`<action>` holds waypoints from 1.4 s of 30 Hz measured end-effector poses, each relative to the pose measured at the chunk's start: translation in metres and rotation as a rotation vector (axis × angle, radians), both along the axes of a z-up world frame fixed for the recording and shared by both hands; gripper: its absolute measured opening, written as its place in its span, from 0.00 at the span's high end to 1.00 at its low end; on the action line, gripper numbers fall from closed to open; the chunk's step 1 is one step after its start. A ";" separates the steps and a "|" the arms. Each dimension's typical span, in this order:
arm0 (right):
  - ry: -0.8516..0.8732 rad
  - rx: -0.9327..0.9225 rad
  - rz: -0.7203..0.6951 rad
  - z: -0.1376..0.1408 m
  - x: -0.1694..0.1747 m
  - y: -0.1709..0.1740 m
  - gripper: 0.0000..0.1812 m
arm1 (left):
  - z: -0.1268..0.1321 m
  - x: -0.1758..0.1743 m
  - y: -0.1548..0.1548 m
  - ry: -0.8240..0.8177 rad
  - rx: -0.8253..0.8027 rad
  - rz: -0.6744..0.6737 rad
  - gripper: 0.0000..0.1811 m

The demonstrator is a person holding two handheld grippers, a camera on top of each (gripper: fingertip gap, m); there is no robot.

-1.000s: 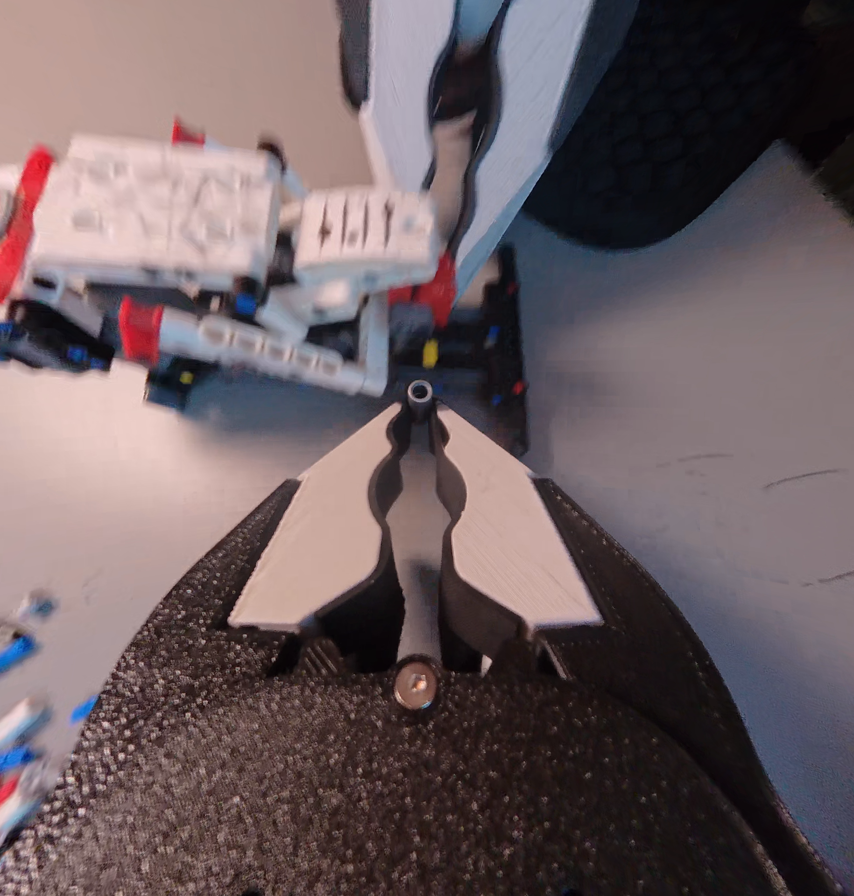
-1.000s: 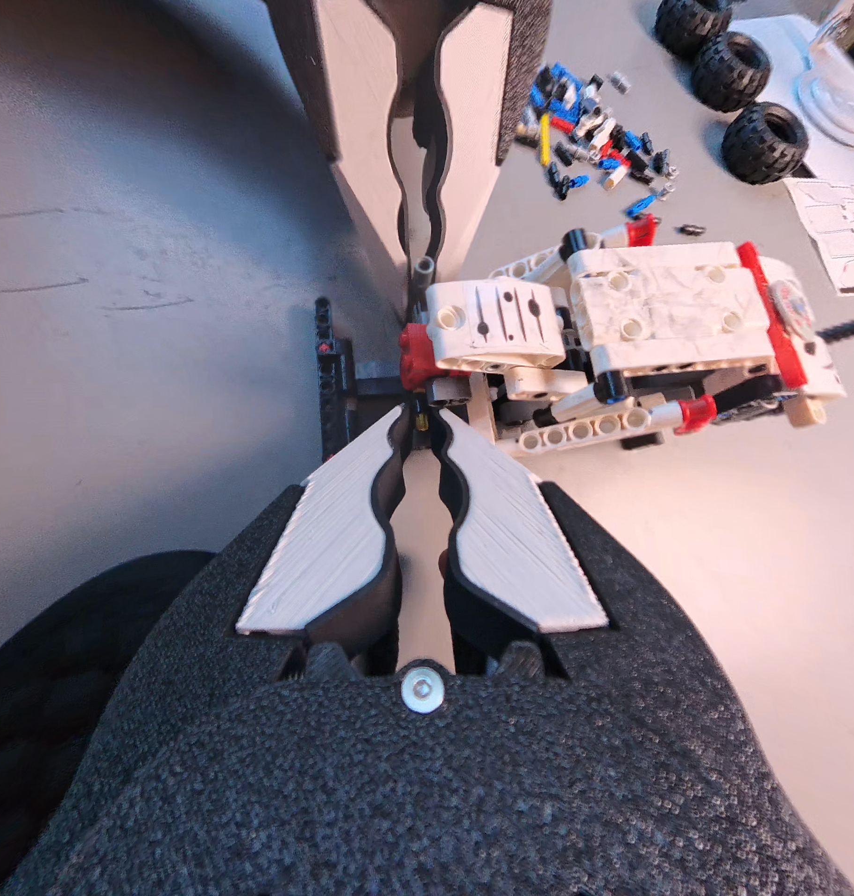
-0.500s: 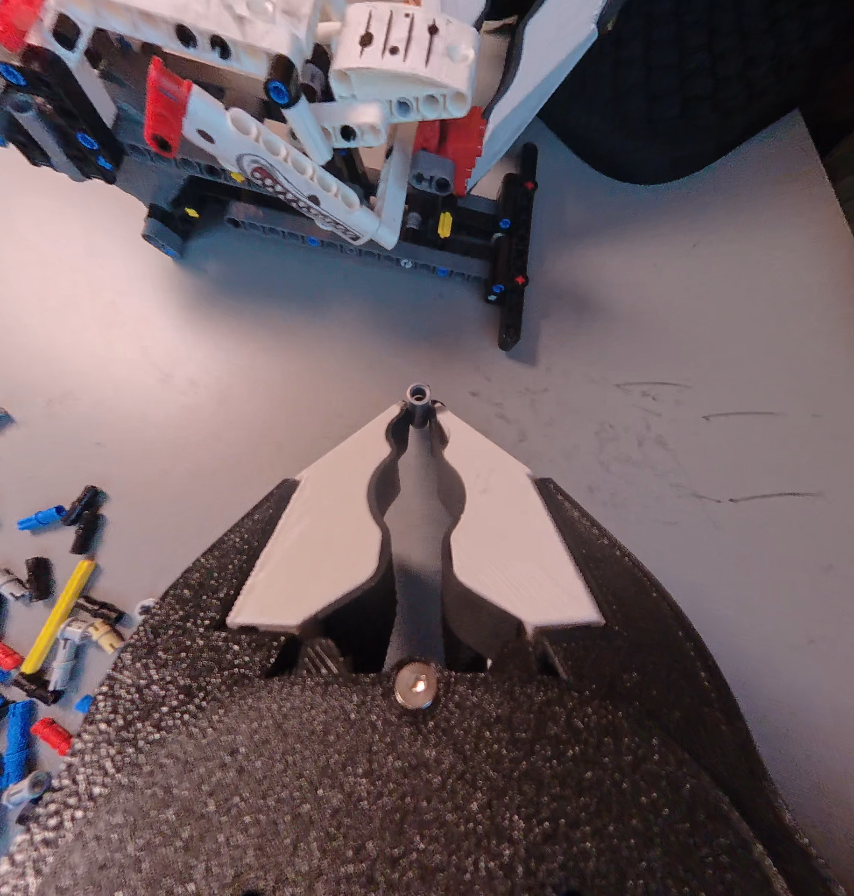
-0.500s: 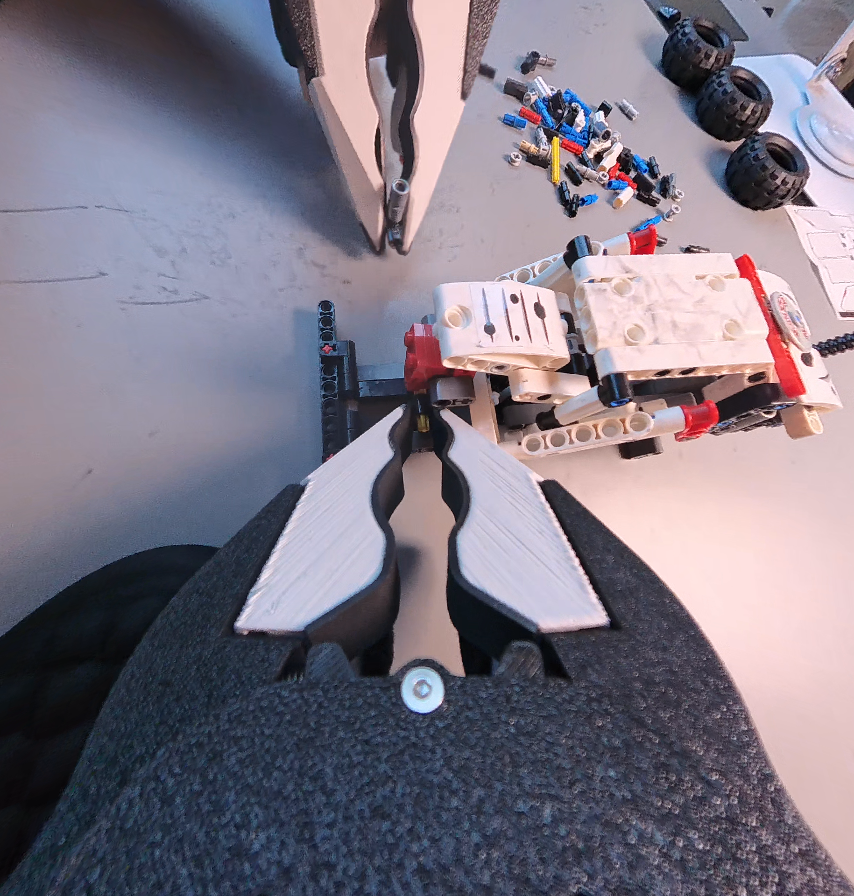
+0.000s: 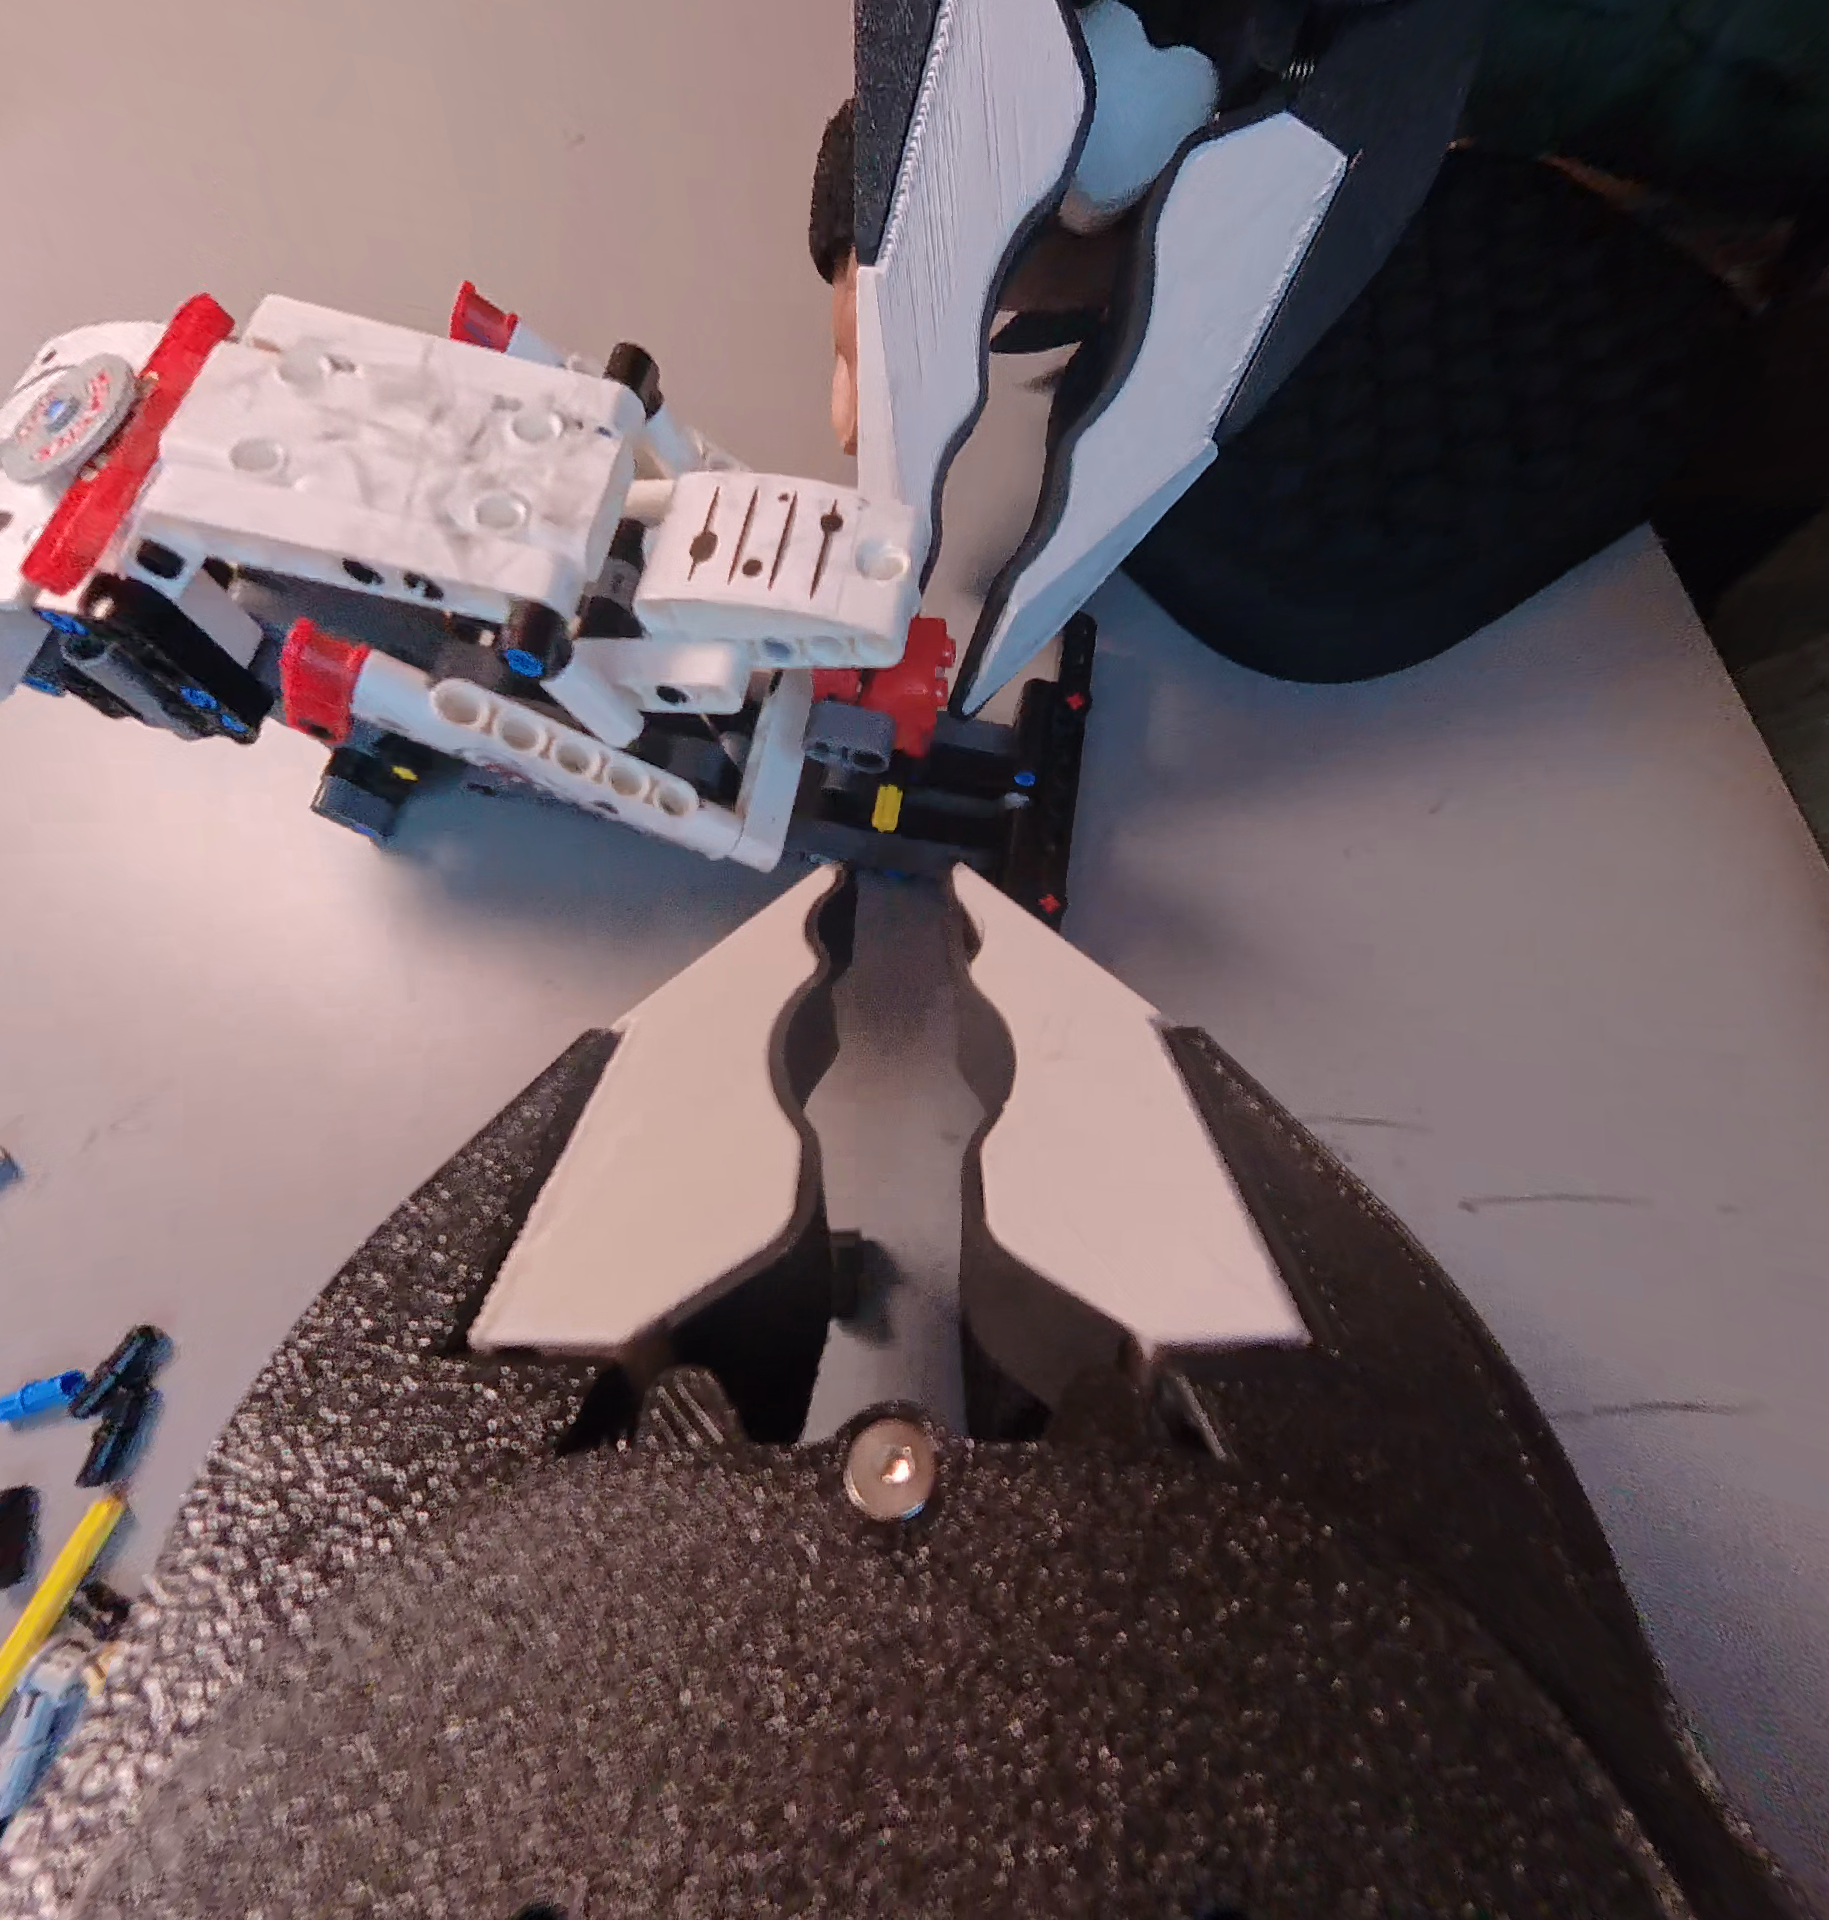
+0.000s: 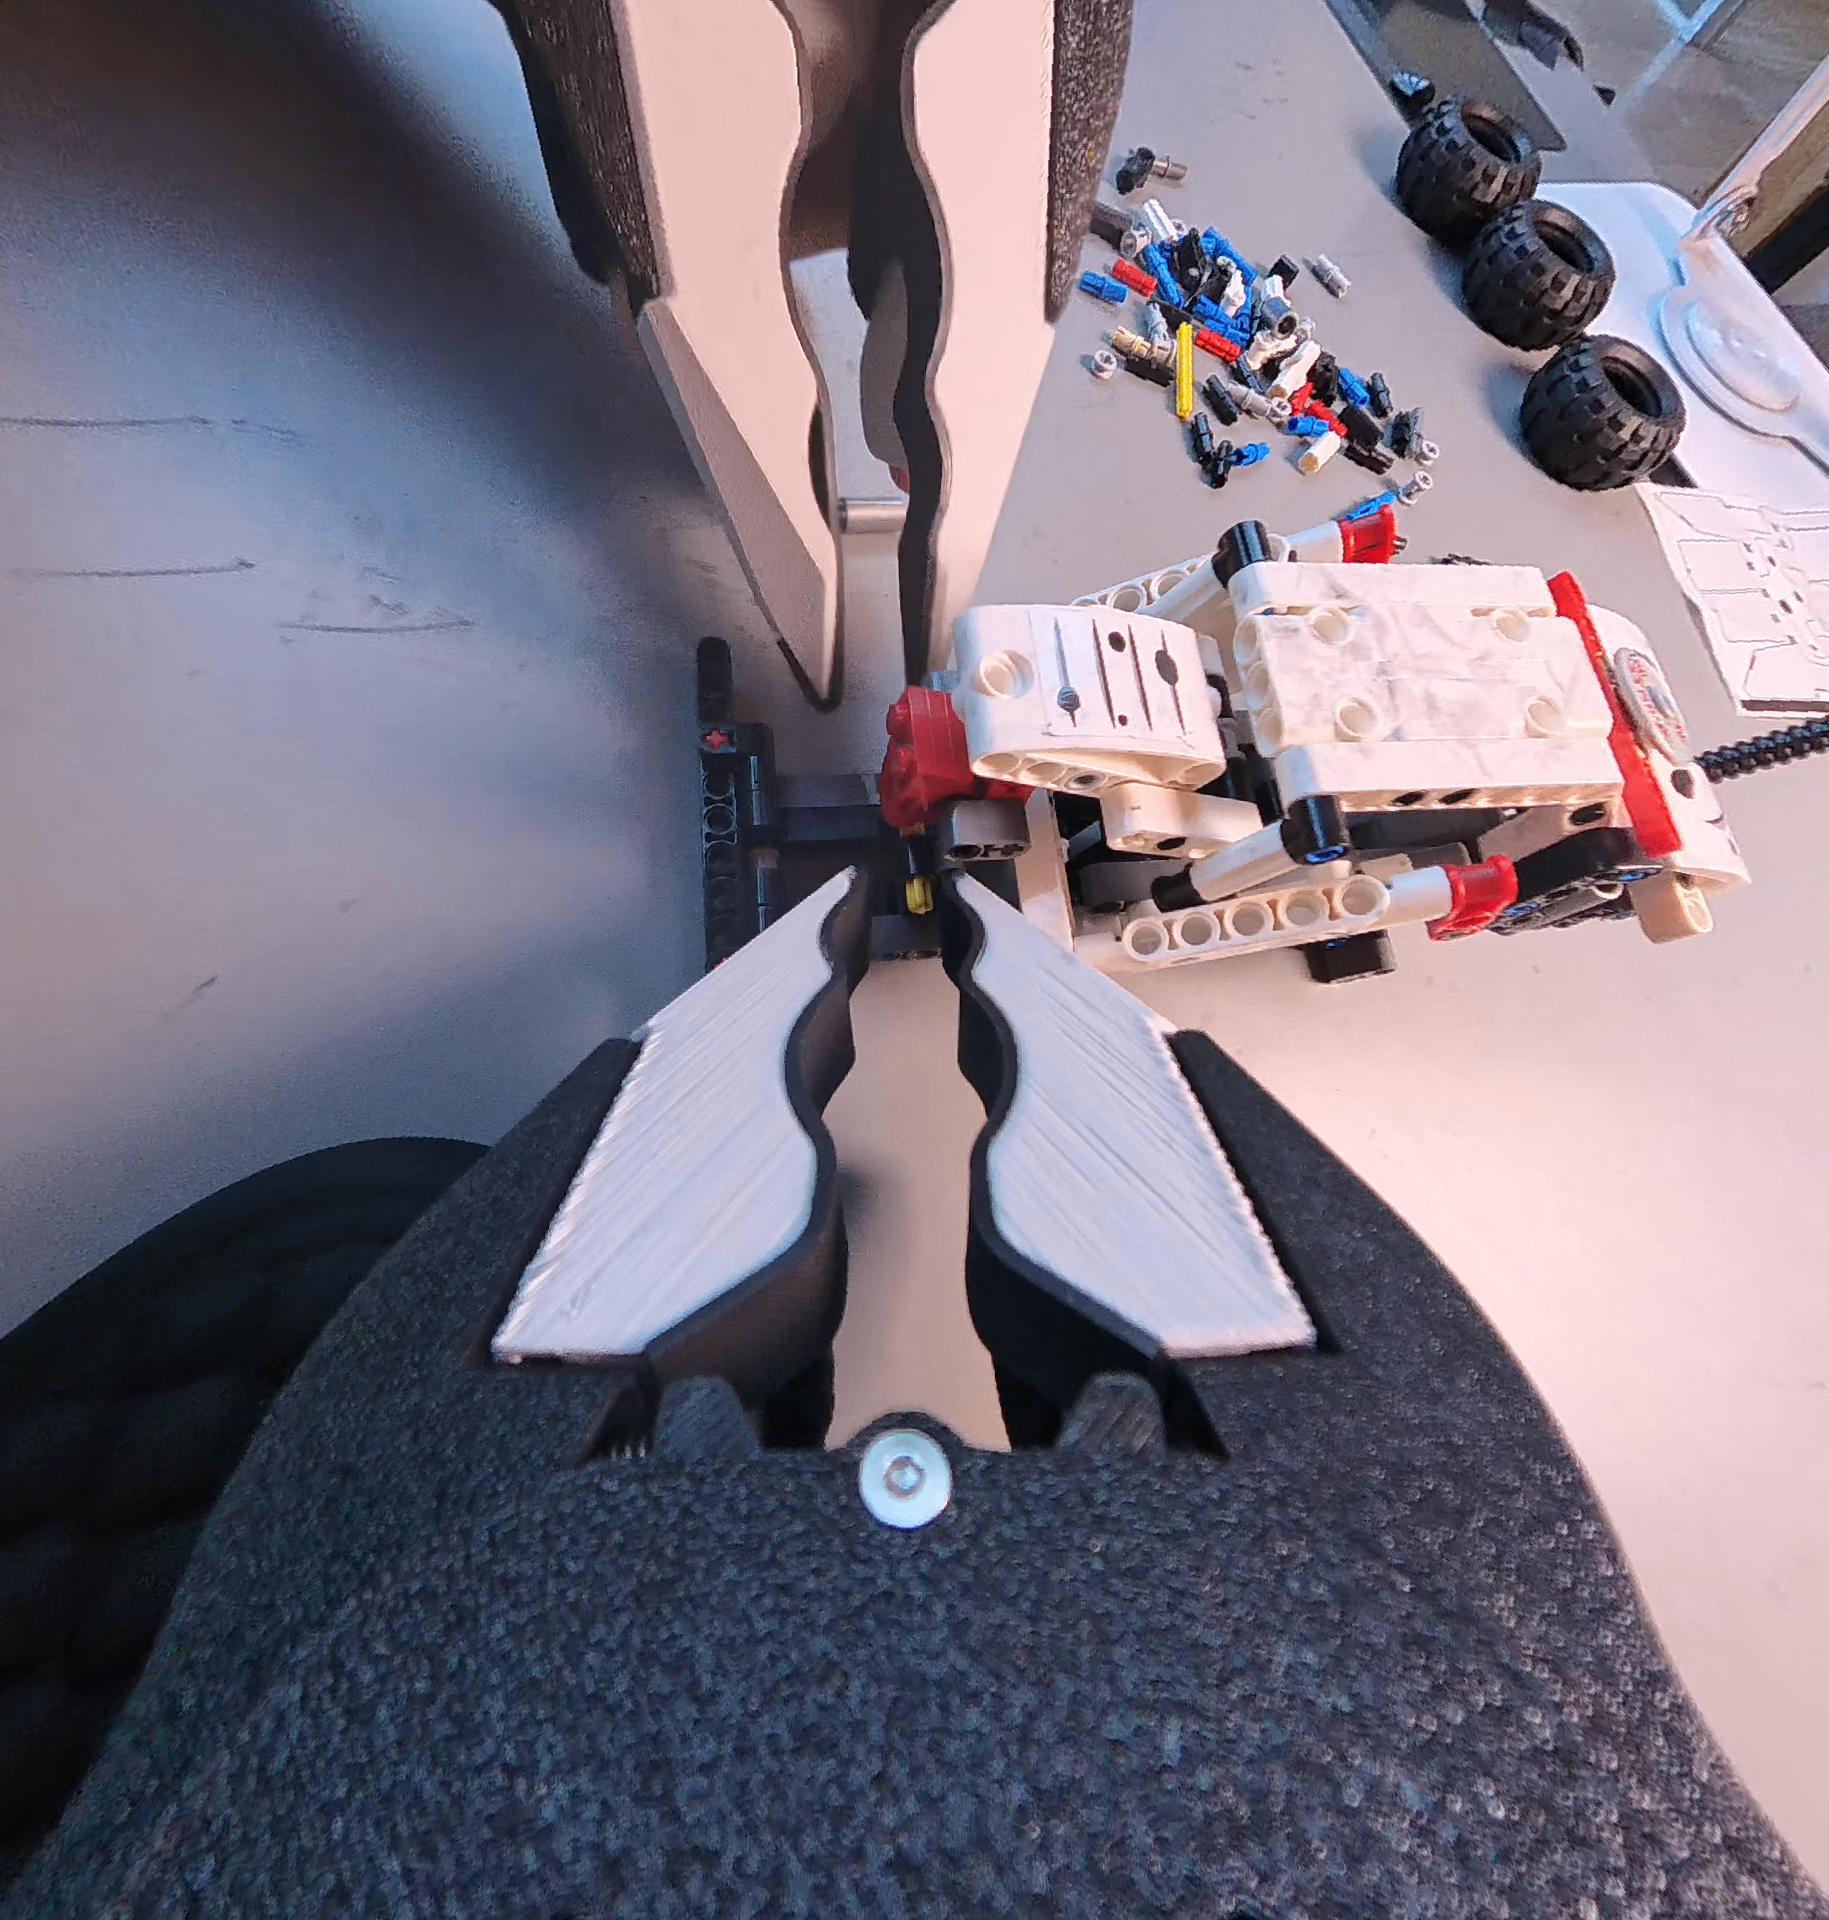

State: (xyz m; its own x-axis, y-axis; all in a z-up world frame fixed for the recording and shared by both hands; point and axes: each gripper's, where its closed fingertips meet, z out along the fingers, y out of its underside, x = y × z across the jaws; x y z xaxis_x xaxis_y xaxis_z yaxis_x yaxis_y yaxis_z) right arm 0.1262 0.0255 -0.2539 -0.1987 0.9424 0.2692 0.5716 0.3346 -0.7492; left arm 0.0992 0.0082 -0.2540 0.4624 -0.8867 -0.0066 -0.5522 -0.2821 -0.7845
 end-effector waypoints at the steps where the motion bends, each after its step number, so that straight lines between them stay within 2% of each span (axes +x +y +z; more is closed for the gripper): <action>1: 0.002 0.000 0.003 0.000 0.000 0.000 0.93 | 0.001 0.003 0.003 0.000 0.025 0.002 0.92; 10: 0.018 0.000 0.030 -0.003 -0.007 -0.002 0.94 | -0.004 0.013 0.010 0.106 0.162 0.000 0.96; 16: 0.023 -0.011 0.063 -0.002 -0.009 -0.008 0.96 | -0.004 0.011 0.002 0.100 0.145 -0.072 0.96; 27: 0.021 -0.008 0.048 -0.002 -0.010 -0.006 0.96 | -0.004 0.006 0.003 0.115 0.134 -0.039 0.95; 35: 0.021 -0.008 0.052 -0.003 -0.010 -0.007 0.96 | -0.004 0.004 0.001 0.142 0.141 -0.063 0.98; 42: 0.021 -0.007 0.054 -0.003 -0.012 -0.008 0.94 | -0.004 0.006 0.000 0.107 0.128 -0.052 0.99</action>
